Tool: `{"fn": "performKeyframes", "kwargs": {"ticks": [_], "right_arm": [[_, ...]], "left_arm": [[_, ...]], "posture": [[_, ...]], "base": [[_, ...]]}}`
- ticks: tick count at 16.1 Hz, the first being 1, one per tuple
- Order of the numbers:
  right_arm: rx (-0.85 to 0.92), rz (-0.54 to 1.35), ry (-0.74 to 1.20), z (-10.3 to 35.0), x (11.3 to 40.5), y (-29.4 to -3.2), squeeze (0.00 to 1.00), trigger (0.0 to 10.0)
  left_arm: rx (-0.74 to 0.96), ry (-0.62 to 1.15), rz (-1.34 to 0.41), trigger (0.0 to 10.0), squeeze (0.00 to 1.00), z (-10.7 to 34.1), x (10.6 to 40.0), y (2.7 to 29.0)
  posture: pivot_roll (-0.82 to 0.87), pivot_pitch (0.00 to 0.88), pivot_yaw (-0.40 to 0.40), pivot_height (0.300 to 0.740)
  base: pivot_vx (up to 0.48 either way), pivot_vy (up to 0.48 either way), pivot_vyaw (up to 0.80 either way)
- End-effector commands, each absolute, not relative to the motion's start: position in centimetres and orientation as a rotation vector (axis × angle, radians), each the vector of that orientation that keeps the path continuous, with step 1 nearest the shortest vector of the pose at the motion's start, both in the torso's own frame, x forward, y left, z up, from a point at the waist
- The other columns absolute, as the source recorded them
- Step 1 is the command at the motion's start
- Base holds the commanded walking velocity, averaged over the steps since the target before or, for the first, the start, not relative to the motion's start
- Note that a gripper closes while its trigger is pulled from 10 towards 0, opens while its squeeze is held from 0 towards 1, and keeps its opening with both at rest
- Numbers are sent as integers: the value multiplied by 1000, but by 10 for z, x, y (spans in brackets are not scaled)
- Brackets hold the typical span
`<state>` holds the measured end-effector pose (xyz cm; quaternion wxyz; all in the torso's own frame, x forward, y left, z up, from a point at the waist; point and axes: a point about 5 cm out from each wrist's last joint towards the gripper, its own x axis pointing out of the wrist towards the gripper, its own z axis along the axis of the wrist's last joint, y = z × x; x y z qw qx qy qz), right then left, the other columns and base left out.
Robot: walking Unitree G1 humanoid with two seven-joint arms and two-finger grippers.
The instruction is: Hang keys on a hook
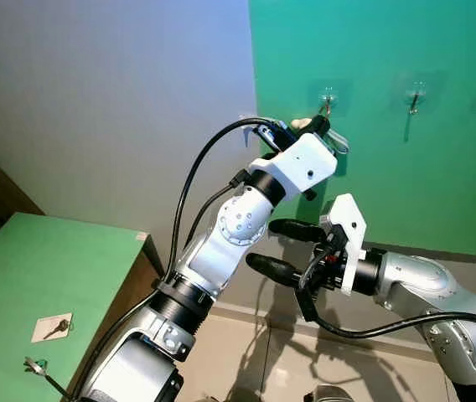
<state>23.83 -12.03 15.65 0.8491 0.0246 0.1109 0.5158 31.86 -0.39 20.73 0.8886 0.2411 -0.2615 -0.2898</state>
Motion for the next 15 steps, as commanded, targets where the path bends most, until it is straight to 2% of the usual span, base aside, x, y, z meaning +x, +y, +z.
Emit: {"fn": "performKeyframes", "kwargs": {"ticks": [1, 11, 12, 15], "right_arm": [[60, 1110, 227, 158, 235, -117, 0, 10000], [66, 1116, 229, 158, 235, -116, 0, 10000], [64, 1116, 228, 158, 236, -116, 0, 10000], [63, 1117, 230, 158, 236, -116, 0, 10000]], "left_arm": [[533, -552, -624, 0, 0, 210, 320, -5], [574, -461, -568, 0, 0, 203, 333, 3], [553, -429, -569, 10000, 1000, 201, 337, 7], [551, -418, -571, 10000, 1000, 200, 339, 9]], "posture": [[-304, 33, 163, 736], [-307, 22, 164, 736], [-306, 20, 163, 736], [-306, 16, 161, 736]], "base": [[0, 0, 0], [0, 0, 0], [0, 0, 0], [0, 0, 0]]}}
